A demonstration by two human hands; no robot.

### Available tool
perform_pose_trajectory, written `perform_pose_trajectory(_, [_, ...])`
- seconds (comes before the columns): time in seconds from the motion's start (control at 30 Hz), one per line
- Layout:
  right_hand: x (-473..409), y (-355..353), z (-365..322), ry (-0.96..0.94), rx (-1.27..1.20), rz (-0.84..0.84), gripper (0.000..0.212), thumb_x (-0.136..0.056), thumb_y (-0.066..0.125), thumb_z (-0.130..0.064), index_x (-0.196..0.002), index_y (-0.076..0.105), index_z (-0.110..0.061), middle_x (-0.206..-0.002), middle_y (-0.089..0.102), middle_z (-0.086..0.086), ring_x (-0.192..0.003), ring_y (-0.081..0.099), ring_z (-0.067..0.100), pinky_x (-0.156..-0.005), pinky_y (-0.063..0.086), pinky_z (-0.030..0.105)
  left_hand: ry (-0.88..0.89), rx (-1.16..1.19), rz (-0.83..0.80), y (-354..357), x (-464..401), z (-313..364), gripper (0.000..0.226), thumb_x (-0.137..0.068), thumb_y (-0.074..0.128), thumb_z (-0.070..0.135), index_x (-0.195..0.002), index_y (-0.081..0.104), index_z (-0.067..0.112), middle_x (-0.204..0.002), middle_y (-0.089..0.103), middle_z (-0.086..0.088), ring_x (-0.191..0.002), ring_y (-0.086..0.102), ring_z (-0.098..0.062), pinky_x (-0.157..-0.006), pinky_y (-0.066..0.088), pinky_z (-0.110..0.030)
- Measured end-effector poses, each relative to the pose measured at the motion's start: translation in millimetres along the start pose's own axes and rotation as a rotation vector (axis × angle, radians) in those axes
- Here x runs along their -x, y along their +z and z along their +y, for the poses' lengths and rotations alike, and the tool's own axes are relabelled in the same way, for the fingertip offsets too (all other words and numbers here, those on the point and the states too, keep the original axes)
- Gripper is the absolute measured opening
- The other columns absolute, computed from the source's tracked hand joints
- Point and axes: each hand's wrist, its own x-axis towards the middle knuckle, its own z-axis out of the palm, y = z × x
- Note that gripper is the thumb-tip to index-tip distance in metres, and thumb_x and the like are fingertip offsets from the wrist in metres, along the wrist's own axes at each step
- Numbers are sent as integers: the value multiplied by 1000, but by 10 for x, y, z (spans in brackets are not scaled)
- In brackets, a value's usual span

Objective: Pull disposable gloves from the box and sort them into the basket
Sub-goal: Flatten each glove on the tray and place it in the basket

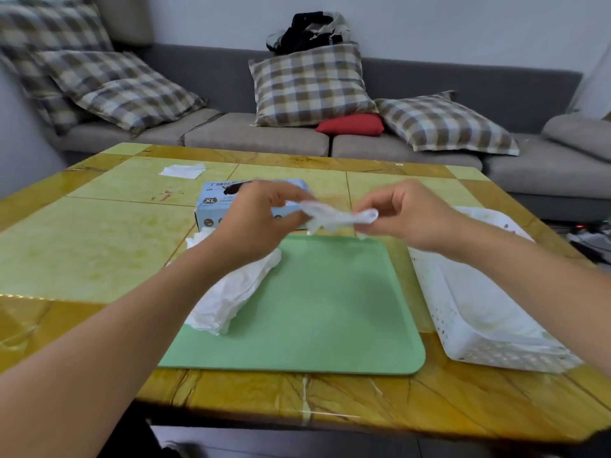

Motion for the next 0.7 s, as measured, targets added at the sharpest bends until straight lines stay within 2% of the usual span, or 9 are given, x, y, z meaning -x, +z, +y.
perform_pose_trajectory(0.07, [62, 53, 146, 65, 191, -250, 16, -88, 75, -5, -97, 80, -16, -86, 78, -9, -79, 68, 0, -76, 52, 16, -32, -74, -264, 31, 96, -124, 12, -88, 77, 21, -97, 78, 28, -93, 74, 22, -87, 68, 4, -83, 50, -11])
perform_pose_trajectory(0.13, [134, 117, 251, 143, 355, -505, 19, -91, 72, -9, -104, 80, -20, -97, 78, -12, -91, 71, 4, -87, 56, 25, -81, -121, -582, 109, 203, -219, 13, -86, 80, 22, -99, 80, 21, -93, 76, 16, -87, 70, 1, -86, 54, -17])
perform_pose_trajectory(0.2, [189, 167, 251, 185, 482, -736, 25, -92, 70, -13, -112, 77, -26, -108, 75, -15, -102, 68, 3, -97, 54, 32, -158, -178, -873, 177, 280, -229, 24, -83, 82, 26, -106, 77, 25, -101, 75, 16, -94, 68, 3, -92, 52, -22])
perform_pose_trajectory(0.27, [209, 162, 155, 220, 495, -861, 27, -91, 70, -17, -113, 76, -31, -109, 73, -20, -102, 66, -2, -96, 53, 28, -218, -190, -1033, 194, 284, -177, 32, -82, 83, 34, -113, 73, 34, -109, 72, 17, -102, 64, 5, -96, 51, -22])
perform_pose_trajectory(0.33, [195, 143, 72, 254, 395, -831, 18, -93, 72, -22, -108, 78, -28, -99, 74, -21, -95, 68, -2, -93, 53, 26, -256, -145, -1036, 179, 253, -130, 29, -83, 80, 40, -111, 73, 36, -106, 72, 17, -98, 65, 5, -94, 53, -23])
perform_pose_trajectory(0.4, [158, 179, 84, 234, 335, -693, 19, -90, 75, -30, -109, 78, -27, -103, 75, -17, -101, 69, 5, -97, 54, 32, -227, -163, -882, 185, 230, -137, 24, -85, 78, 43, -107, 75, 34, -99, 74, 17, -92, 67, 4, -89, 54, -25])
perform_pose_trajectory(0.5, [114, 363, 226, 186, 544, -579, 58, -85, 76, -50, -137, 59, -34, -136, 59, -20, -123, 55, 4, -103, 46, 27, -183, -365, -707, 257, 274, -235, 45, -82, 76, 54, -120, 68, 33, -117, 65, 18, -106, 59, -2, -94, 48, -26])
perform_pose_trajectory(0.57, [60, 490, 336, 171, 713, -561, 72, -87, 69, -56, -149, 45, -28, -148, 49, -12, -132, 47, 12, -106, 42, 30, -190, -431, -751, 324, 336, -292, 59, -80, 74, 61, -130, 60, 34, -130, 56, 16, -118, 51, -7, -102, 43, -28])
perform_pose_trajectory(0.7, [-175, 498, 468, 254, 819, -453, 65, -92, 67, -46, -145, 46, -13, -145, 52, 6, -130, 49, 27, -107, 40, 41, -144, -540, -819, 399, 398, -293, 73, -76, 74, 66, -137, 51, 35, -137, 47, 12, -121, 49, -15, -103, 44, -37])
